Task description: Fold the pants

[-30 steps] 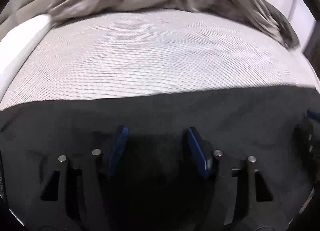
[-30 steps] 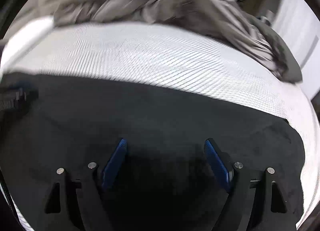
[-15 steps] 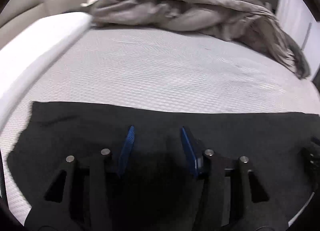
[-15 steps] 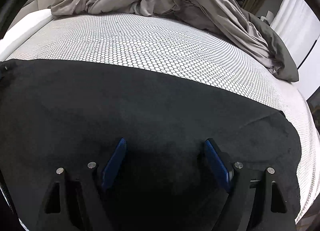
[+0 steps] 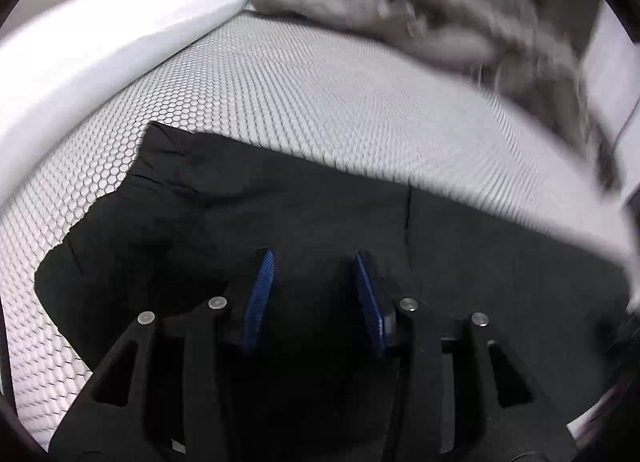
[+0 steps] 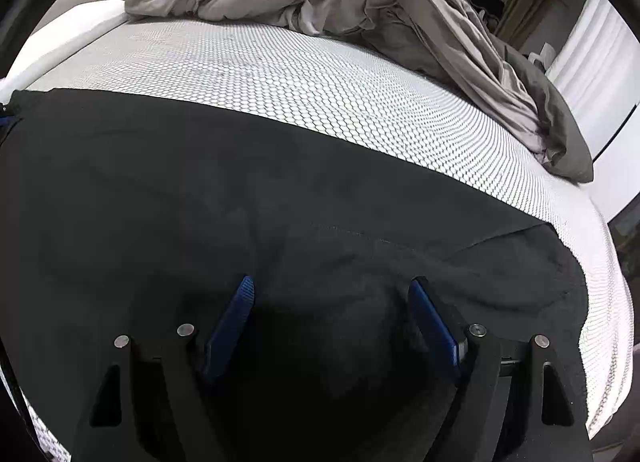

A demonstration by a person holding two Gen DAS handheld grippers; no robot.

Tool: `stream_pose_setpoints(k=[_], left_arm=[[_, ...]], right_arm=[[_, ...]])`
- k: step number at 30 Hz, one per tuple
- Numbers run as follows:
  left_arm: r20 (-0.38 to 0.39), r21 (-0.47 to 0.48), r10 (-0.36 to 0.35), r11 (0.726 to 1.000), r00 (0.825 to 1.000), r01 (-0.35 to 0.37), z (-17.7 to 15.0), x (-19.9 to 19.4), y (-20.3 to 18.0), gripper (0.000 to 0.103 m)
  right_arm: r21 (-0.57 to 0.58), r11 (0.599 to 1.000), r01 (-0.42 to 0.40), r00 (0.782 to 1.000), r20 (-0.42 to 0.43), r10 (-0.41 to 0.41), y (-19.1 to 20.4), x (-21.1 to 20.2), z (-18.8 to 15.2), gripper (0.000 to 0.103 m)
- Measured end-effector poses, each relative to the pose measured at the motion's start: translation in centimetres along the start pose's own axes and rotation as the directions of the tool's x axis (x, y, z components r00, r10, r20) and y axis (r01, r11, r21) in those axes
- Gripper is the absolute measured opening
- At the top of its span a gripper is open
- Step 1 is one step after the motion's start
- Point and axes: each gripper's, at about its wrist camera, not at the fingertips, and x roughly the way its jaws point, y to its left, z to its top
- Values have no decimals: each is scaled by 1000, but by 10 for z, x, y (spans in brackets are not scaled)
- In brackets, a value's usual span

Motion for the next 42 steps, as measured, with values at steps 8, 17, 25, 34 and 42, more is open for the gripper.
stream_pose_setpoints(k=[8,17,25,34,42], left_arm=[[62,-108,123,987,990,-116,-2,-12,48,28],[34,88,181,979,983,-184,-27,-21,39,32],[173,68,-3,998,985,-9,-41,-81,-9,32],[-55,337,-375,865,925,371,-94,-54,-229,67],[-85,411,-286,863,954,295,-117,-28,-288,77]], right_arm=[[-29,999,-43,999,10,43,5,-3,-8,81],[-44,995,-91,994,60,93,6,-20,-16,81],[-7,993,-120,989,82,120,4,-27,-19,81],[-136,944,-300,948,64,311,64,-36,-20,81],[91,992,87,996,13,-89,-90,-22,-93,83]])
